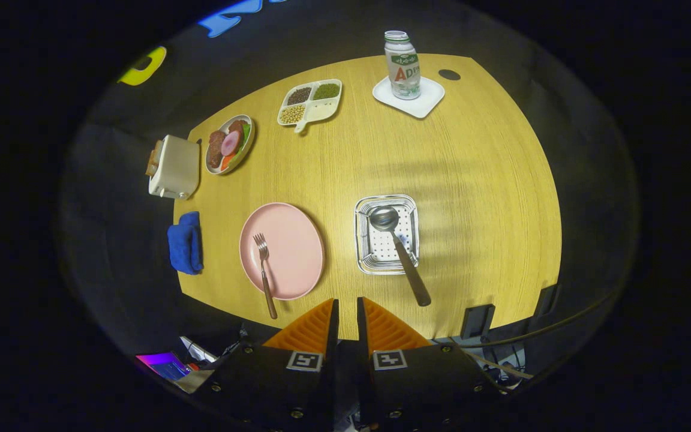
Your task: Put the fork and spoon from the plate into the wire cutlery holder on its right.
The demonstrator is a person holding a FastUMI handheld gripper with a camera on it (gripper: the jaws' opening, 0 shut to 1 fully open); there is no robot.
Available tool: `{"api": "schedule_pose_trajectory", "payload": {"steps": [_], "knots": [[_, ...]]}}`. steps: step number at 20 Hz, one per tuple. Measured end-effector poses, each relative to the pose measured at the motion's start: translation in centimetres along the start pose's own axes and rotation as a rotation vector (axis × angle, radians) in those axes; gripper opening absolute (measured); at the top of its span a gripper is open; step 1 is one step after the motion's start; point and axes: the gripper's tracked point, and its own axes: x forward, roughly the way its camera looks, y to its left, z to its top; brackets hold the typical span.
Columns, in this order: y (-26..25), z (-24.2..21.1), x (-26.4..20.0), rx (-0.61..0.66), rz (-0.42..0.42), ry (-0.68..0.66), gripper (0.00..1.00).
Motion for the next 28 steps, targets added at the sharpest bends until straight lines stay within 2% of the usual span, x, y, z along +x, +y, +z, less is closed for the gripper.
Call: {"api": "schedule_pose_trajectory", "payload": {"steps": [6,9,13,28], "knots": [[4.8,0.3,1.5,-0.052,0.039,-0.059,0.17],[6.8,-0.2,2.9,-0.109,0.036,-0.052,0.16],[9.9,-0.7,4.7,-0.130,0.077,-0.036,0.16],[14.4,-3.2,14.5,-0.219,0.062,0.039,0.17]]}}
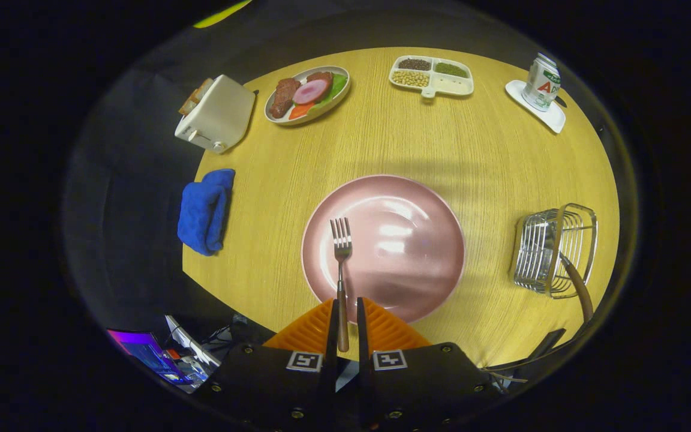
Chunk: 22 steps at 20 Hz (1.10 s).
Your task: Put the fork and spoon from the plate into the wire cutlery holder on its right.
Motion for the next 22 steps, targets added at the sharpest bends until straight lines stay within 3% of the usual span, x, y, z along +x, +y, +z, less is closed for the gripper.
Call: {"api": "schedule_pose_trajectory", "payload": {"steps": [2,4,22], "knots": [[0.4,-0.5,1.4,-0.003,0.005,0.031,0.18],[0.4,-1.0,2.6,-0.013,-0.007,0.064,0.31],[0.6,-2.9,7.7,-0.079,-0.079,0.143,0.31]]}}
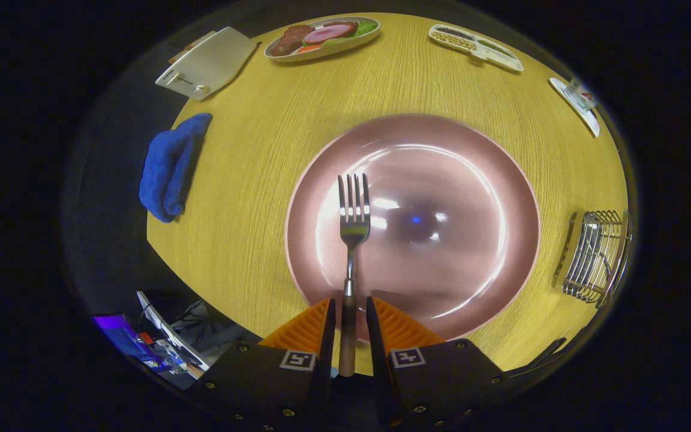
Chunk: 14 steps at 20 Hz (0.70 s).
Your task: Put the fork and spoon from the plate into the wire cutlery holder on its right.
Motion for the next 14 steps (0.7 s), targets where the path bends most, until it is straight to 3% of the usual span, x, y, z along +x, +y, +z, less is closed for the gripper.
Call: {"api": "schedule_pose_trajectory", "payload": {"steps": [1,4,5,14], "knots": [[-0.2,-0.3,-0.2,0.008,0.000,0.014,0.11],[-0.2,0.1,0.7,0.027,0.004,-0.010,0.16],[-0.5,-0.4,-0.1,0.023,-0.005,0.004,0.04],[0.4,0.3,-1.5,0.087,0.080,-0.017,0.04]]}}
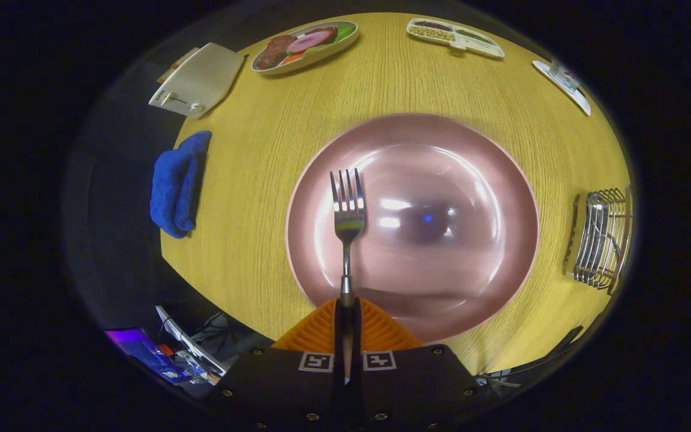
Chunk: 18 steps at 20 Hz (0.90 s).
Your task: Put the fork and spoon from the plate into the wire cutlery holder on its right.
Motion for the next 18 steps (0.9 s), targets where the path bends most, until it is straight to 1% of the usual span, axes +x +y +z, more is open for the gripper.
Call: {"api": "schedule_pose_trajectory", "payload": {"steps": [8,14,18], "knots": [[-0.9,1.3,-2.3,0.043,0.014,-0.050,0.03],[-3.2,3.6,-6.0,0.118,0.022,-0.132,0.04],[-5.5,4.2,-9.1,0.151,0.012,-0.173,0.04]]}}
